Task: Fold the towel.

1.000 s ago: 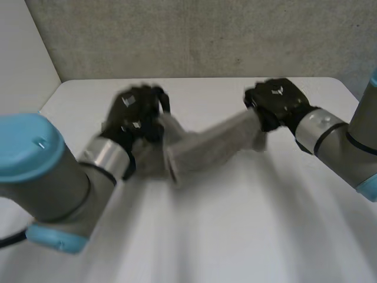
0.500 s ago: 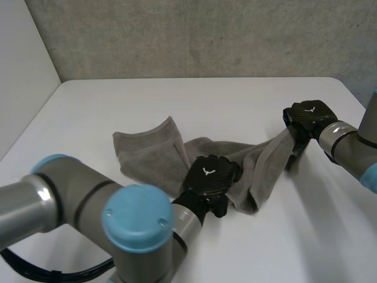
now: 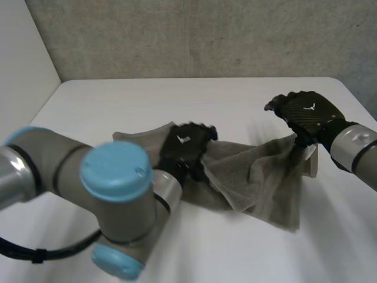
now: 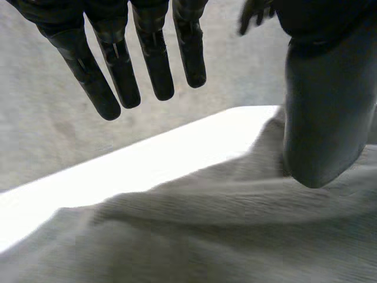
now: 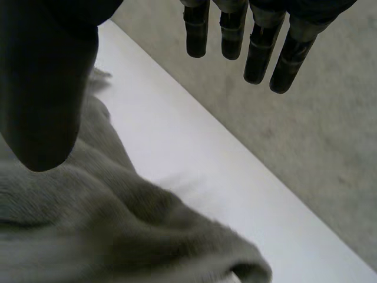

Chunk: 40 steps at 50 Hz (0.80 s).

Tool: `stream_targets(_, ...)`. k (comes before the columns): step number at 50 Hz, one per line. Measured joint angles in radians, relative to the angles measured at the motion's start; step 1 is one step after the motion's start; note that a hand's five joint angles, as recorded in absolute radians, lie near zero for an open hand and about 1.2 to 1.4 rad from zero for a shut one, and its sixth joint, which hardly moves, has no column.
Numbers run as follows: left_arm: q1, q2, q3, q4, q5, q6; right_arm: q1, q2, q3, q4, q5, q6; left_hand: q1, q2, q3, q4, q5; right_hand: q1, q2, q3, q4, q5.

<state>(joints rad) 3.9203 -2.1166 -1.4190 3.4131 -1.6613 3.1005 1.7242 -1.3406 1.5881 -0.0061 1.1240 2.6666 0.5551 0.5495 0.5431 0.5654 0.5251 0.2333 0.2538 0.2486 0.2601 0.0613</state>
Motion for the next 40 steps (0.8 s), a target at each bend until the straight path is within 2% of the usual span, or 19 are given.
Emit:
stream_targets(5,0.080,0.025,0.011,-0.005,0.051,0.036,0.007,-0.107,0.089,0.004,-0.042,-0.028,-0.003,-0.004,-0.005,0.000,-0.003,0.000,0.000,0.000,0.000,0.000)
stream_targets(10,0.162,0.023,0.043,-0.006,0.162,0.059,0.012,-0.170,0.169,0.011,-0.038,-0.094,-0.003,-0.004,-0.005,0.000,-0.005,0.000,0.000,0.000,0.000,0.000)
stream_targets(15,0.223,-0.008,0.097,-0.013,0.284,0.071,0.014,-0.194,0.237,0.030,0.011,-0.152,-0.003,-0.004,-0.005,0.000,-0.004,0.000,0.000,0.000,0.000,0.000)
stream_targets(19,0.256,-0.047,0.141,-0.016,0.373,0.088,0.016,-0.198,0.291,0.044,0.086,-0.166,-0.003,-0.004,-0.005,0.000,-0.002,0.000,0.000,0.000,0.000,0.000)
stream_targets(25,0.271,-0.103,0.171,-0.011,0.474,0.134,0.024,-0.195,0.357,0.040,0.159,-0.154,-0.003,-0.003,-0.002,0.000,0.014,0.000,0.000,0.000,0.000,0.000)
stream_targets(29,0.271,-0.145,0.183,-0.011,0.530,0.193,0.027,-0.193,0.387,0.010,0.169,-0.108,-0.001,0.001,0.002,0.000,0.027,0.000,0.000,0.000,0.000,0.000)
stream_targets(33,0.267,-0.183,0.193,-0.014,0.561,0.259,0.029,-0.190,0.407,-0.022,0.166,-0.053,0.010,0.022,0.030,0.003,0.055,0.000,0.000,0.000,0.000,0.000)
stream_targets(40,0.259,-0.241,0.212,-0.020,0.571,0.371,0.037,-0.187,0.430,-0.046,0.154,0.002,0.223,0.228,0.236,0.211,0.248,0.000,0.000,0.000,0.000,0.000)
